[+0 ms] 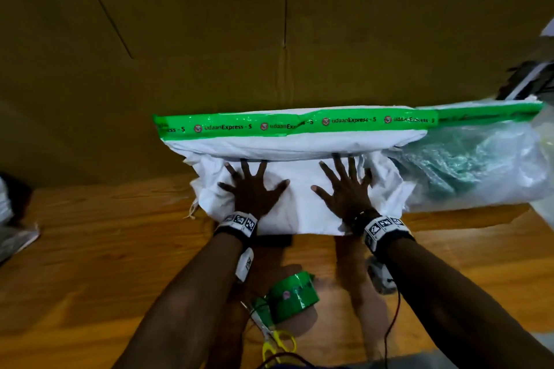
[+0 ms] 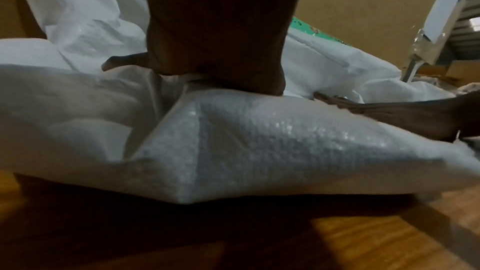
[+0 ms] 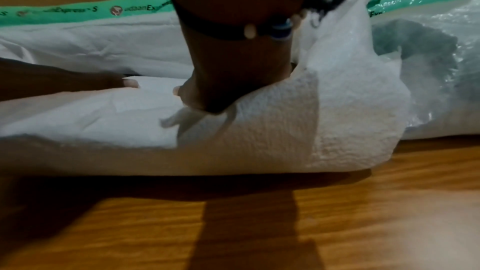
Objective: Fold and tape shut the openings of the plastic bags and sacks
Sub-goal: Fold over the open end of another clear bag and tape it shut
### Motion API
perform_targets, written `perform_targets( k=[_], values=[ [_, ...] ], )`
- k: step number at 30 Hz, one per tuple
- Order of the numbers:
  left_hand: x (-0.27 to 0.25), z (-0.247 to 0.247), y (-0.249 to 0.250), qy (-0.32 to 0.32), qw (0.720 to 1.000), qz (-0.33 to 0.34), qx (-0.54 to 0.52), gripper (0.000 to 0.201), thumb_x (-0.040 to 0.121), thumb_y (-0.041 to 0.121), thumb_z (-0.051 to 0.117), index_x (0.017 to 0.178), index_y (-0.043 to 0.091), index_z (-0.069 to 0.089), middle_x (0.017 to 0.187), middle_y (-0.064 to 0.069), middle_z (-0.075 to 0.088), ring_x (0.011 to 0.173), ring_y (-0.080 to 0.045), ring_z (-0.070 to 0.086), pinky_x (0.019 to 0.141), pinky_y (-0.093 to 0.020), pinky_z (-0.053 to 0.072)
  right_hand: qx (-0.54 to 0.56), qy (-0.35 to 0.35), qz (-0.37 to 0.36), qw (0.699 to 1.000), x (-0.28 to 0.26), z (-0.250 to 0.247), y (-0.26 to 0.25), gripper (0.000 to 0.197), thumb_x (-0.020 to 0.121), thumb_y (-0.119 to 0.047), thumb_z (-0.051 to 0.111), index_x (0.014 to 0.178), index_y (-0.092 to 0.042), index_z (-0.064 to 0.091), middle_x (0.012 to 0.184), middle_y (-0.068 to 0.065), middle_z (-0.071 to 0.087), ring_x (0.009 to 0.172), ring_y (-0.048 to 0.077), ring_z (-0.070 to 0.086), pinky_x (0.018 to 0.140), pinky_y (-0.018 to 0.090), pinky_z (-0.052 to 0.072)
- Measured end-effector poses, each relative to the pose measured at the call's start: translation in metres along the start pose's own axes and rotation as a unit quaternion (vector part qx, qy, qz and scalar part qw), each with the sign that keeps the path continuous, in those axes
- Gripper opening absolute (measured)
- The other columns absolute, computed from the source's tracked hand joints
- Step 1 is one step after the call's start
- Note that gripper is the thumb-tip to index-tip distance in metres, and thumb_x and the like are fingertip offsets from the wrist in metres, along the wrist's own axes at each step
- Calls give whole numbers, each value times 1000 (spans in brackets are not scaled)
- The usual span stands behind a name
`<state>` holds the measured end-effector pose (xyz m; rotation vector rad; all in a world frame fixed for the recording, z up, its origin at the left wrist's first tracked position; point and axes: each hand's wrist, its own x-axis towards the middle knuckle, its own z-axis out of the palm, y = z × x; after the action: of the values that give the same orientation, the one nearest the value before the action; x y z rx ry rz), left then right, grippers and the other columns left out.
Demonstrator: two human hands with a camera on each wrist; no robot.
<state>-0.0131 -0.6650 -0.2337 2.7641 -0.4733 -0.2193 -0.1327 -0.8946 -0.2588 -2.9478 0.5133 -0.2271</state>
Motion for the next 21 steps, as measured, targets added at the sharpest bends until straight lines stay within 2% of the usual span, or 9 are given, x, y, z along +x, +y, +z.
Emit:
perform_targets(
  k=[3,6,10,12,13,14,16,19,21],
  values=[
    [2,0,-2,-5,1000,-6,-9,99,74,99,33,160,53,18,174,-1,-11,153,-49,-25,105,-86,-11,7,-19,3,1000,6,2,2,81,92,-86,22,163,-46,24,176,-7,-2,162,35,-5,114,80,10],
    [-6,-4,-5,-1,1000,-4,-14,98,75,97,29,161,53,14,174,-2,-8,155,-49,-15,108,-85,-6,29,-11,-9,999,-7,-7,-4,74,99,-76,24,165,-42,22,177,-2,1,161,40,2,115,79,11],
    [-35,-22,-13,8,1000,21,-10,81,95,78,41,164,47,12,175,-8,0,159,-43,2,116,-77,2,107,35,-63,992,-47,-21,-14,67,104,-67,26,165,-39,25,176,-2,13,163,28,6,121,68,19],
    [-58,-31,-24,29,999,30,-27,74,99,71,43,164,41,21,174,-6,12,159,-36,12,121,-68,11,177,20,-80,981,-63,-28,-19,65,105,-65,31,164,-39,26,175,-5,14,163,22,5,124,62,19],
    [-71,-35,-28,52,997,34,-40,72,99,68,43,162,36,30,171,-6,23,157,-32,21,122,-64,20,211,23,-83,974,-71,-31,-21,64,105,-63,34,164,-37,30,175,-4,17,163,21,7,126,59,21],
    [-85,-39,-33,87,994,41,-58,70,96,64,44,157,29,42,165,-7,36,152,-30,34,119,-59,31,238,35,-87,967,-78,-34,-25,63,106,-61,37,162,-33,36,173,-1,23,162,22,12,126,55,23],
    [-114,-48,-42,151,981,47,-116,62,91,55,48,138,17,62,144,-9,58,131,-32,57,105,-48,49,280,49,-95,954,-88,-43,-32,62,107,-58,42,158,-22,46,169,5,33,159,23,23,126,47,28],
    [-158,-64,-57,172,969,5,-179,37,93,35,59,122,13,68,117,-11,68,105,-33,67,85,-42,54,331,22,-108,937,-98,-57,-53,55,107,-52,51,151,-17,53,159,8,49,149,21,42,119,31,35],
    [-191,-69,-75,210,954,-8,-215,29,94,30,60,116,15,69,111,-7,70,101,-27,68,82,-42,55,357,13,-147,923,-106,-61,-73,45,108,-44,56,143,-14,60,141,9,64,129,23,60,104,35,50]
  ],
)
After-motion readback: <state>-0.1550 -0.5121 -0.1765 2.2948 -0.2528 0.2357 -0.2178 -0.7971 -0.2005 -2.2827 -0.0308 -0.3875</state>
